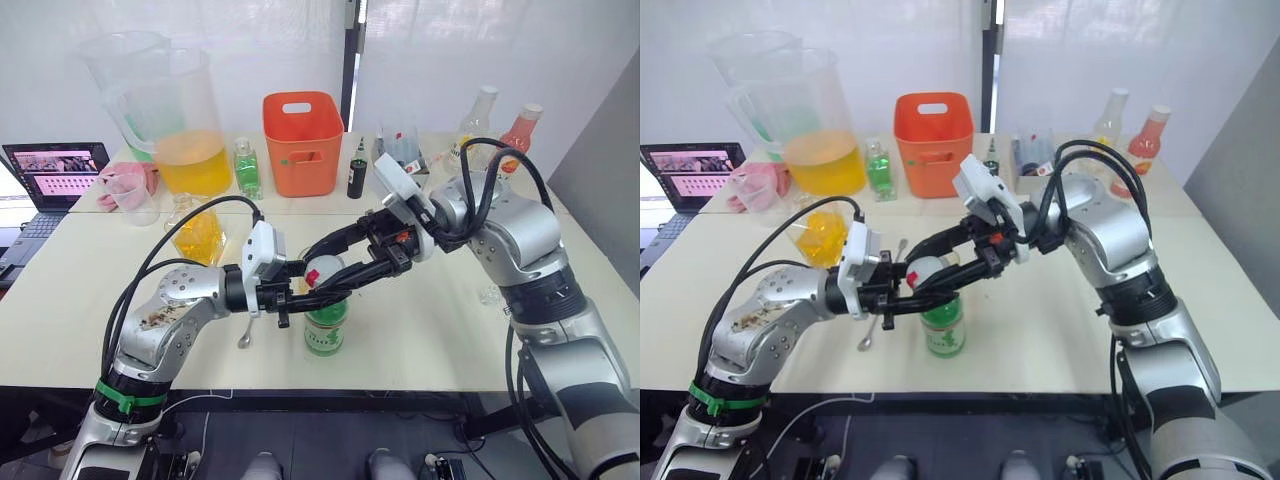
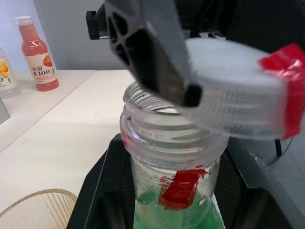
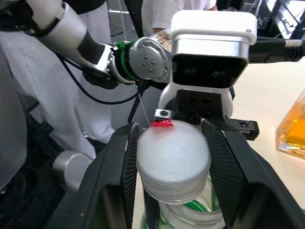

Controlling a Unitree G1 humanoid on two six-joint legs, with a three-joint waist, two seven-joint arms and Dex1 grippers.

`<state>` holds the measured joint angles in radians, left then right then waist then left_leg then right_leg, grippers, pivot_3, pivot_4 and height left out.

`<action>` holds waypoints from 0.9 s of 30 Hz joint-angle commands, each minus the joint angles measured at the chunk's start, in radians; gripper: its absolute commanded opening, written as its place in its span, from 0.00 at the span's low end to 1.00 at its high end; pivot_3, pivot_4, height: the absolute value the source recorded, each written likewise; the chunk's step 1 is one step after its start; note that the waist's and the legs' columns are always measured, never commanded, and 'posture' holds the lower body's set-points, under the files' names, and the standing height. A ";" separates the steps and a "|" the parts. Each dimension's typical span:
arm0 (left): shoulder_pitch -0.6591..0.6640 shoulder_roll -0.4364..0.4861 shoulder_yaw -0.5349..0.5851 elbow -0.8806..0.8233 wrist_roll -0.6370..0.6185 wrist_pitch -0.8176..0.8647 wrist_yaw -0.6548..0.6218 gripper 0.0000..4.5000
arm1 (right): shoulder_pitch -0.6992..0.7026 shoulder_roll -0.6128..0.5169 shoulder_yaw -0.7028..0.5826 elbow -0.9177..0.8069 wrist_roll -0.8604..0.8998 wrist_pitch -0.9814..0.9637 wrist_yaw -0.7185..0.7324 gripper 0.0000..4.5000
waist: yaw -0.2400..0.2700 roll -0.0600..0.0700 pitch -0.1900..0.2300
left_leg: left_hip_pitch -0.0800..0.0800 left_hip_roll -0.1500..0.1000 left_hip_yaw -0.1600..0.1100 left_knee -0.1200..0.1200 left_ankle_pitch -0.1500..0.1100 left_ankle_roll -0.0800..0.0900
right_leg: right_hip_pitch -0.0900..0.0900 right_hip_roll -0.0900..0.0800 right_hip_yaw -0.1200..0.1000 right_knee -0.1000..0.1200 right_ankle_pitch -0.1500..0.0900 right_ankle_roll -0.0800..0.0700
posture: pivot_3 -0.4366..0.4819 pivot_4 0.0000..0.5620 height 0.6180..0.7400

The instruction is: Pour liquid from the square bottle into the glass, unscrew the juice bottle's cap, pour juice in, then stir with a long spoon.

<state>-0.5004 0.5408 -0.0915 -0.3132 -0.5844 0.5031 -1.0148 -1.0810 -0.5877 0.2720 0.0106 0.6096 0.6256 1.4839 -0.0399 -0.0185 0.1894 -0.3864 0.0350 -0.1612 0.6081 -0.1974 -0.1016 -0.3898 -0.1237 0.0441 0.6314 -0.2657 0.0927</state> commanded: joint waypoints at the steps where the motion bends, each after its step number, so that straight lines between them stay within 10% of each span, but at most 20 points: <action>1: 0.019 0.000 -0.036 0.016 0.018 0.024 0.004 0.36 | -0.034 -0.040 -0.089 -0.023 0.035 0.036 0.005 0.37 | 0.001 0.000 0.000 | 0.000 0.000 0.000 0.000 0.000 0.000 | 0.000 0.000 0.000 0.000 0.000 0.000 | 0.48 0.27 1.00; 16: -0.021 -0.037 -0.071 0.084 0.024 -0.006 -0.049 0.36 | 0.267 -0.265 -0.492 -0.088 -0.050 0.138 -0.461 0.37 | 0.027 0.000 0.000 | -0.001 0.000 0.001 0.001 0.000 0.000 | 0.000 0.000 0.000 -0.001 0.000 0.000 | 0.48 0.27 1.00; 27: -0.041 -0.057 -0.086 0.113 0.031 -0.019 -0.077 0.36 | 0.604 -0.146 -0.766 -0.126 -0.224 0.138 -1.023 0.37 | 0.032 0.001 -0.001 | -0.003 -0.001 0.000 0.001 0.000 0.000 | 0.001 0.000 0.001 -0.003 0.003 -0.004 | 0.48 0.27 1.00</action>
<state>-0.5599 0.4869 -0.1321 -0.2118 -0.5728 0.4622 -1.0818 -0.4911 -0.7450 -0.4575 -0.0793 0.3971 0.7999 0.4990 -0.0075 -0.0178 0.1888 -0.3888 0.0340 -0.1607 0.6092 -0.1974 -0.1016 -0.3890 -0.1239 0.0449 0.6287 -0.2628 0.0892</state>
